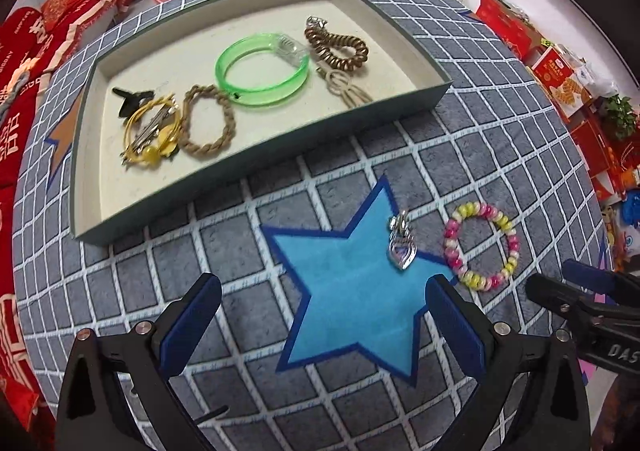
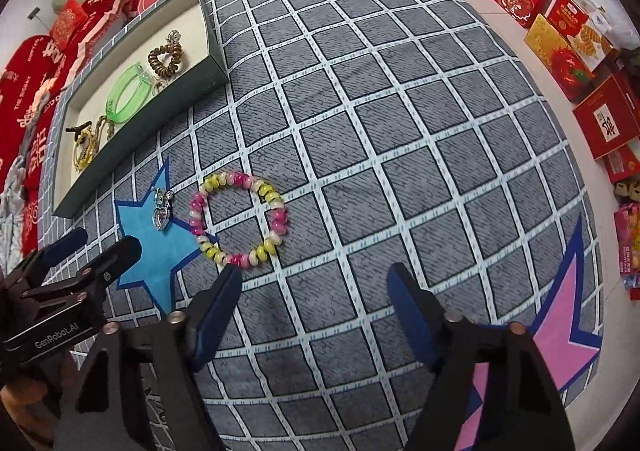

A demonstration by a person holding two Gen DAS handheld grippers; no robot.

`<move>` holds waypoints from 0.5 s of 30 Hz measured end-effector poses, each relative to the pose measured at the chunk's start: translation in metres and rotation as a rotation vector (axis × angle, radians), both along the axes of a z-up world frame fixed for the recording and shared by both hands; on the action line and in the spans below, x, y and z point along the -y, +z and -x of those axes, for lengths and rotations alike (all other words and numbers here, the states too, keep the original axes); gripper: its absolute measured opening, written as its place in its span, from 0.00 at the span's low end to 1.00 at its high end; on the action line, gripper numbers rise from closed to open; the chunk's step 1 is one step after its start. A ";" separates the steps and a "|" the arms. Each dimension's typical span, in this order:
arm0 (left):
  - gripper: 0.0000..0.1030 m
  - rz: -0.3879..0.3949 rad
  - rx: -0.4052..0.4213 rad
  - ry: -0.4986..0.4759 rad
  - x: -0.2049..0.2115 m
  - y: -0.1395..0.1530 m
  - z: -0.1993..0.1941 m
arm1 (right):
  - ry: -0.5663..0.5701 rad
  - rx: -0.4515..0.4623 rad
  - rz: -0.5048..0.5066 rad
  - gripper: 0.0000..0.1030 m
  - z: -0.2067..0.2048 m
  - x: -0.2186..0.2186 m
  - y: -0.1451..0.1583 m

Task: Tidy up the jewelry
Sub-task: 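Grasp the silver heart pendant with the left tool while the right tool grasps the beaded bracelet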

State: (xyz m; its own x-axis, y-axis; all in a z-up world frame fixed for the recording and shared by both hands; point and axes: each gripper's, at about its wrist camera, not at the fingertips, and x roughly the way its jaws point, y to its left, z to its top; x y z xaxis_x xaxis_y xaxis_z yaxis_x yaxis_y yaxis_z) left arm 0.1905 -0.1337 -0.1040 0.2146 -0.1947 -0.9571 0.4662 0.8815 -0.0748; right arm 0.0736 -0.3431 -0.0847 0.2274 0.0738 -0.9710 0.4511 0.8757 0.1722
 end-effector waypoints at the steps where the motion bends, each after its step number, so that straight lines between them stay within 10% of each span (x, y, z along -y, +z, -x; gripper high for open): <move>1: 1.00 0.004 0.000 -0.002 0.002 -0.001 -0.001 | 0.005 0.002 0.003 0.72 -0.002 -0.001 -0.001; 15: 1.00 -0.045 0.000 -0.012 0.018 -0.025 -0.011 | 0.090 0.012 0.099 0.58 -0.027 -0.016 -0.010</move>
